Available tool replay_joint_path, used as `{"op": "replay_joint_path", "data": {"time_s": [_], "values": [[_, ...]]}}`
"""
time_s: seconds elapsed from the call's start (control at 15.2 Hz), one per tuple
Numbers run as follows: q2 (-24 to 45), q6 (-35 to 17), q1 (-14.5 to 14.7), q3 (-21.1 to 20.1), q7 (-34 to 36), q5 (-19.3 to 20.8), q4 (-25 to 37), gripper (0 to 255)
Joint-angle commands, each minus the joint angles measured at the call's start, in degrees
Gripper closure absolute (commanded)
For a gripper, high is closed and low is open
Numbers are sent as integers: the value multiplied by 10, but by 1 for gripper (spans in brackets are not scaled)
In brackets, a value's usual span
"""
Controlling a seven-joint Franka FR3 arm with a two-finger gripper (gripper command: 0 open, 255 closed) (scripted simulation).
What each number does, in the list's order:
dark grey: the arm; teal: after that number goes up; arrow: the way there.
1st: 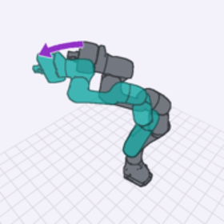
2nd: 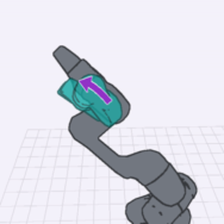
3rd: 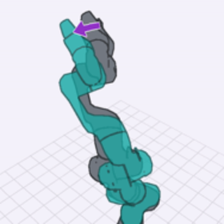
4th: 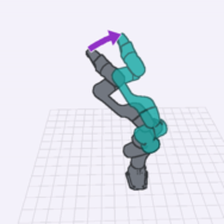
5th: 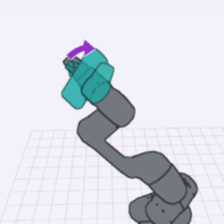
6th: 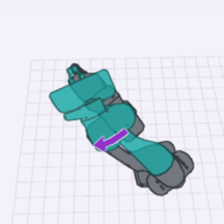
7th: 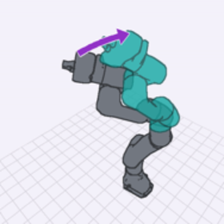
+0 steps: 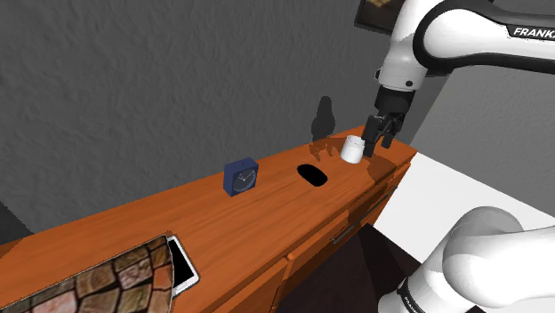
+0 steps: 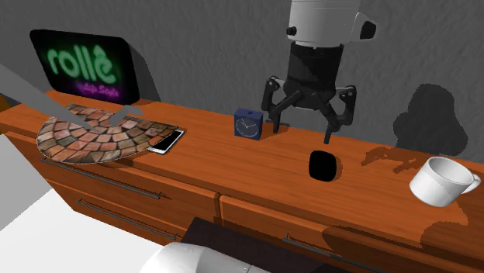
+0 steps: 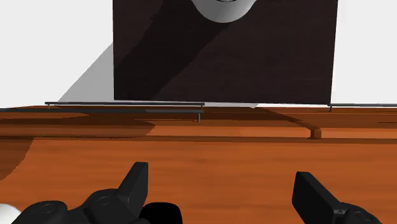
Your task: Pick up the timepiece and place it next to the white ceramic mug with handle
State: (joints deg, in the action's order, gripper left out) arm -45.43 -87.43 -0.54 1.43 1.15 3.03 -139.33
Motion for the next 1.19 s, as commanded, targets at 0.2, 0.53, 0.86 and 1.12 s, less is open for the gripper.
{"op": "replay_joint_path", "data": {"time_s": [0.2,0.53,0.86,1.12], "values": [[14,-34,-5,-44,94,-39,-16,0],[64,-101,-16,-118,248,-95,-20,0],[143,-174,-34,-188,398,-128,4,0],[222,-230,-56,-239,520,-132,41,0]]}}
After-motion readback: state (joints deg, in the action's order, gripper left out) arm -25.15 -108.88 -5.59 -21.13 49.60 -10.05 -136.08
